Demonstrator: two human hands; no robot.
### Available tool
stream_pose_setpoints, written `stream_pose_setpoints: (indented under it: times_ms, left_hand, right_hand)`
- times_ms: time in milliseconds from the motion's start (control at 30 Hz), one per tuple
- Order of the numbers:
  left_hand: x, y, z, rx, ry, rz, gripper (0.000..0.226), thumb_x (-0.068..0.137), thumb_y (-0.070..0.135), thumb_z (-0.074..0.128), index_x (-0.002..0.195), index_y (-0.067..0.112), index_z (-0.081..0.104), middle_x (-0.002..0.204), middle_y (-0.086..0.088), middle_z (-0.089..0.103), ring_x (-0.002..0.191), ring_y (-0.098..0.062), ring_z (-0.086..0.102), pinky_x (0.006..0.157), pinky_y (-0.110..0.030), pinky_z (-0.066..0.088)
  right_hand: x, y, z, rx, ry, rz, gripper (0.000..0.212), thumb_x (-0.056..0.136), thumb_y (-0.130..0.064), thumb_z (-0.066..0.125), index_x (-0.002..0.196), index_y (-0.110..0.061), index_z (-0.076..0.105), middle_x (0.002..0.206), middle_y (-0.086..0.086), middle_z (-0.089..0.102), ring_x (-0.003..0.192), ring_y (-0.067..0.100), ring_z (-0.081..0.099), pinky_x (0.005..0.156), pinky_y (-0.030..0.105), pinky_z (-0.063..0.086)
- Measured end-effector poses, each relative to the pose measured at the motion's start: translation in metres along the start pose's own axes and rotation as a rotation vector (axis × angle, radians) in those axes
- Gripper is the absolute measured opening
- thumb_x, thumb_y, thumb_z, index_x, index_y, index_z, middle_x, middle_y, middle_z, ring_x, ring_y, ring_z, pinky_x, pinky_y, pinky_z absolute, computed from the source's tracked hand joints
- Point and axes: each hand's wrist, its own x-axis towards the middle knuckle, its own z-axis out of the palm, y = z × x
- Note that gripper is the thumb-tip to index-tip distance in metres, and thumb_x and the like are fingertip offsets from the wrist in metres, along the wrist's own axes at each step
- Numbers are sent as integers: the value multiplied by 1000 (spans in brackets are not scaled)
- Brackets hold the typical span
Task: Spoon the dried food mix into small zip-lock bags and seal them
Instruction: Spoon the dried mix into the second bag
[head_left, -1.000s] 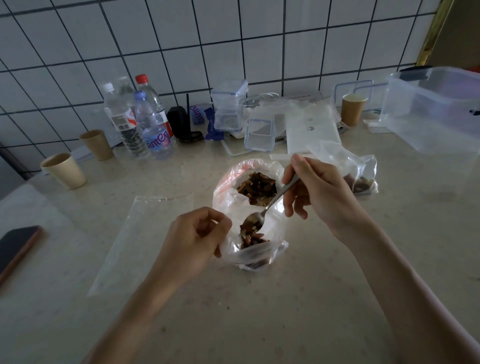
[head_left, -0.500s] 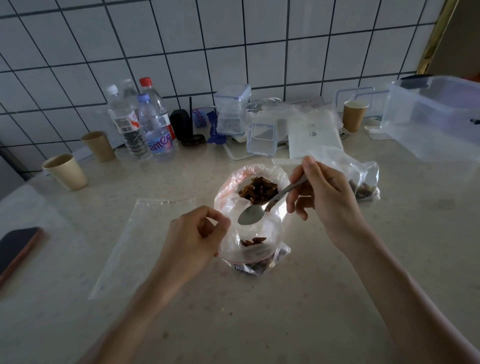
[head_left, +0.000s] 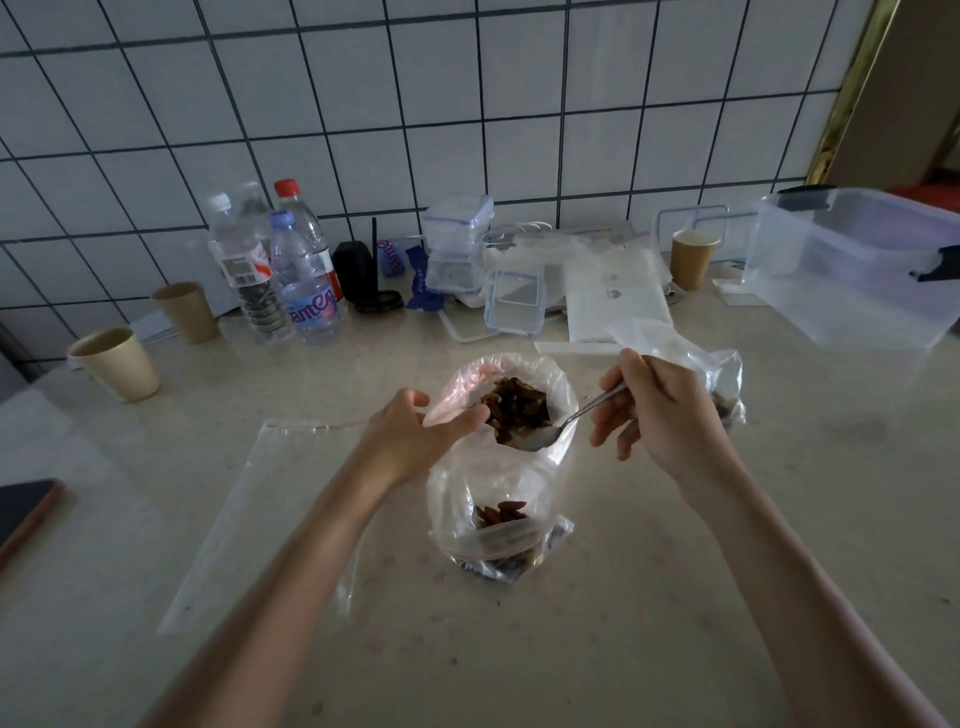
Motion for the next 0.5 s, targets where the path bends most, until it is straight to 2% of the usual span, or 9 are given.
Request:
stream_pose_setpoints:
  times_ms: [67, 133, 200, 233, 333, 400, 500]
  left_hand:
    - [7, 7, 2, -42, -49, 0, 75, 68, 69, 84, 117, 16, 65, 113, -3, 71, 96, -19, 70, 71, -30, 54]
    - [8, 10, 7, -50, -64, 16, 49, 67, 50, 92, 95, 22, 64, 96, 1, 70, 83, -15, 69, 65, -29, 57]
    - [8, 8, 14, -43, -54, 49, 42, 69, 35, 93, 93, 16, 64, 91, -1, 70, 79, -17, 69, 67, -31, 60]
    - [7, 5, 17, -39, -36, 77, 38, 70, 32, 93, 88, 13, 64, 85, -1, 70, 73, -17, 67, 63, -28, 57]
    - [7, -3, 22, -34, 37, 153, 37, 75, 24, 88, 66, 15, 53, 63, 5, 56, 54, -12, 50, 45, -13, 38]
    - [4, -5, 23, -33, 66, 206, 37, 76, 23, 86, 65, 16, 51, 61, 6, 54, 54, -12, 45, 42, -13, 35]
    - [-1, -6, 24, -49, 79, 282, 30, 77, 28, 87, 74, 17, 59, 67, 5, 61, 58, -12, 51, 48, -15, 38]
  right_hand:
    - [0, 0, -3, -42, -34, -28, 39, 113, -28, 39, 88, -5, 59, 64, 14, 72, 57, 33, 73, 39, 32, 49]
    - [1, 1, -4, -85, -71, -36, 38, 112, -28, 41, 88, -5, 59, 66, 15, 73, 59, 33, 75, 41, 33, 53]
    - [2, 2, -4, -114, -102, -34, 37, 111, -29, 44, 88, -4, 59, 66, 15, 74, 60, 33, 75, 42, 35, 56]
    - [2, 3, -5, -120, -105, -30, 37, 110, -29, 46, 88, -3, 59, 66, 15, 74, 60, 33, 76, 43, 37, 57]
    - [3, 6, -4, -116, -71, -13, 36, 109, -29, 50, 88, -2, 60, 67, 14, 75, 61, 32, 76, 45, 38, 59]
    - [3, 9, -2, -96, -35, 4, 35, 109, -29, 50, 90, -2, 61, 68, 13, 76, 62, 31, 77, 46, 38, 60]
    - [2, 13, 4, -74, 10, 20, 34, 109, -29, 49, 91, -3, 62, 69, 12, 76, 62, 29, 77, 45, 35, 59]
